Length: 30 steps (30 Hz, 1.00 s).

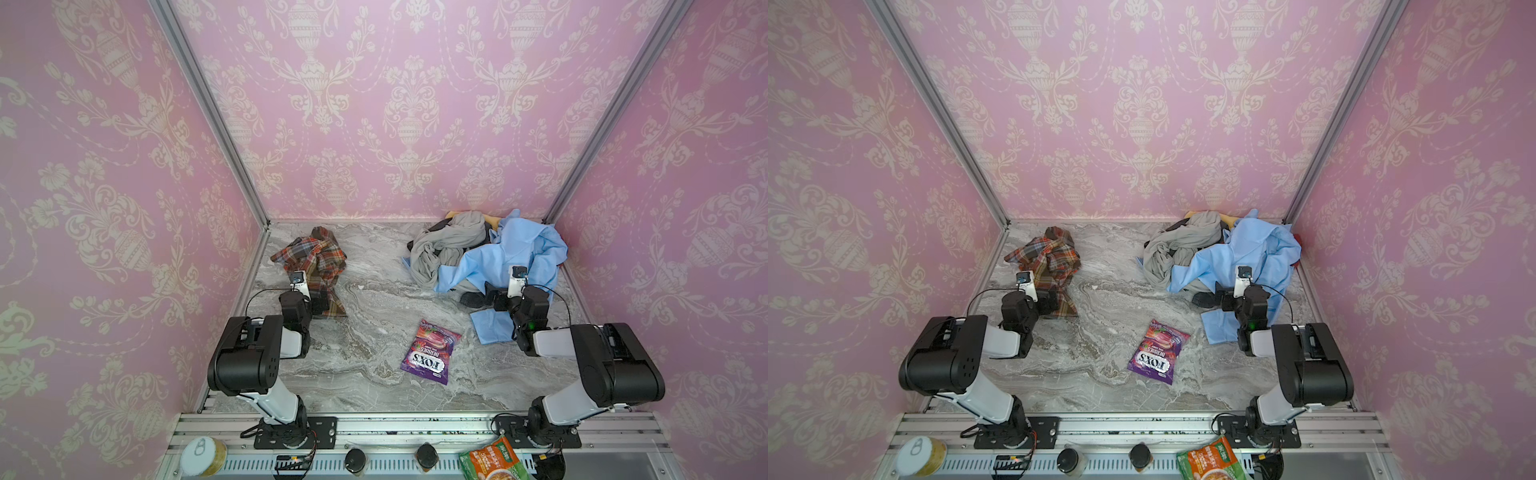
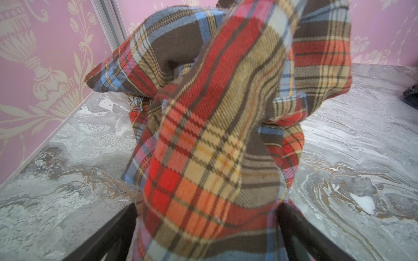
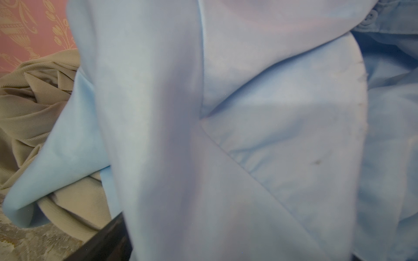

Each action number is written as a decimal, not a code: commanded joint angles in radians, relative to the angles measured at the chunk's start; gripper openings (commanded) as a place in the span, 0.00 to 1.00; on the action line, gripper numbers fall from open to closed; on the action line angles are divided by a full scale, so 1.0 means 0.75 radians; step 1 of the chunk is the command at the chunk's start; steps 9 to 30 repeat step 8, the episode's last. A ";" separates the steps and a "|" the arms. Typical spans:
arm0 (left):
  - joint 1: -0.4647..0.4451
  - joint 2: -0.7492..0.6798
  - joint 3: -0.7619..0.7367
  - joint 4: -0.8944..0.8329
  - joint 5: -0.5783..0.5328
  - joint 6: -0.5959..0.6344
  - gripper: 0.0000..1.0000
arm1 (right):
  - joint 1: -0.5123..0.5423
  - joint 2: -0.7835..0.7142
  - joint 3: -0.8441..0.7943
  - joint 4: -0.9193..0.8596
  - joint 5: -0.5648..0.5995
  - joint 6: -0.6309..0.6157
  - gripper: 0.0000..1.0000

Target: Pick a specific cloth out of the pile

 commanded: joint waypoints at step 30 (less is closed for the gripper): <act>-0.013 0.000 0.008 0.026 -0.036 0.036 0.99 | 0.003 -0.005 0.001 -0.016 -0.008 0.005 1.00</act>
